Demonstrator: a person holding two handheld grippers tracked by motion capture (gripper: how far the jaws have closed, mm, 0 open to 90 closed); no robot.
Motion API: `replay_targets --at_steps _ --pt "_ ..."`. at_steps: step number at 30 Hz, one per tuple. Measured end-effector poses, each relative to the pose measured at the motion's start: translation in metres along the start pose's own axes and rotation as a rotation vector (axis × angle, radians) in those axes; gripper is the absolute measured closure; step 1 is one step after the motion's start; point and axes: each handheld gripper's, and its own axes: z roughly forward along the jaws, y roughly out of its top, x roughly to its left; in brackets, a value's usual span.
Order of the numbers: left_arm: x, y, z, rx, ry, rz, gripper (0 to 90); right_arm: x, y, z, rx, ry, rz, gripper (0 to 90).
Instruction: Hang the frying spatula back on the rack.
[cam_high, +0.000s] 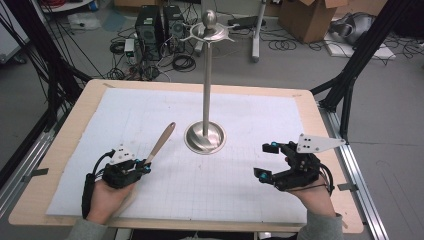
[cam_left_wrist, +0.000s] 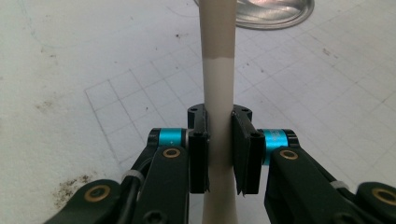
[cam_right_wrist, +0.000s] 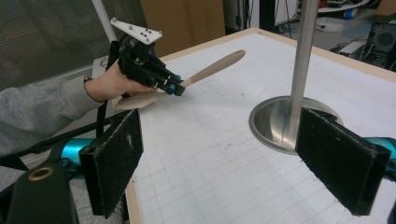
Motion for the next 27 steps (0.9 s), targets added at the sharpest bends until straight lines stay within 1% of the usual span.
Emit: replay_targets --at_steps 2,5,7,8,9,14,15,16,17,20,23,26,27 --pt "0.0 0.003 -0.003 -0.01 -0.013 -0.002 77.9 0.0 0.0 0.0 -0.002 0.002 -0.004 14.0" --pt "0.0 0.006 -0.006 -0.017 -0.026 0.006 77.9 0.0 0.0 -0.001 -0.003 0.0 0.001 14.1" --pt "0.0 0.007 -0.007 -0.027 -0.054 0.005 77.8 0.0 0.0 -0.001 -0.004 0.0 0.001 14.0" --pt "0.0 0.008 -0.008 -0.031 -0.074 0.009 77.9 0.0 0.0 -0.001 -0.004 0.0 -0.002 14.0" --pt "-0.001 0.009 -0.008 -0.032 -0.082 0.015 77.9 0.0 0.0 -0.001 -0.004 0.001 -0.002 14.0" --pt "-0.001 0.014 -0.011 -0.033 -0.092 0.031 77.9 0.0 0.0 -0.001 0.0 -0.001 -0.002 14.0" --pt "-0.002 0.015 -0.012 -0.041 -0.094 0.025 77.9 0.0 0.0 -0.001 -0.002 0.0 0.001 14.1" --pt "-0.001 0.017 -0.014 -0.04 -0.095 0.03 77.9 0.0 0.0 -0.001 -0.002 -0.001 -0.001 14.0" --pt "-0.001 0.018 -0.015 -0.051 -0.1 0.023 77.9 0.0 0.0 -0.002 -0.001 -0.002 0.002 14.0" --pt "0.001 0.02 -0.02 -0.071 -0.115 0.022 77.9 -0.001 -0.001 -0.002 -0.005 -0.007 0.001 14.1" --pt "0.004 0.022 -0.026 -0.092 -0.115 0.019 77.9 -0.001 -0.001 -0.002 -0.003 -0.009 0.001 14.1" --pt "0.006 0.024 -0.03 -0.109 -0.121 0.022 77.9 0.0 -0.002 -0.001 0.005 -0.013 0.005 14.0" --pt "0.007 0.025 -0.031 -0.112 -0.123 0.03 77.9 0.0 -0.002 -0.001 0.005 -0.012 0.005 14.1"
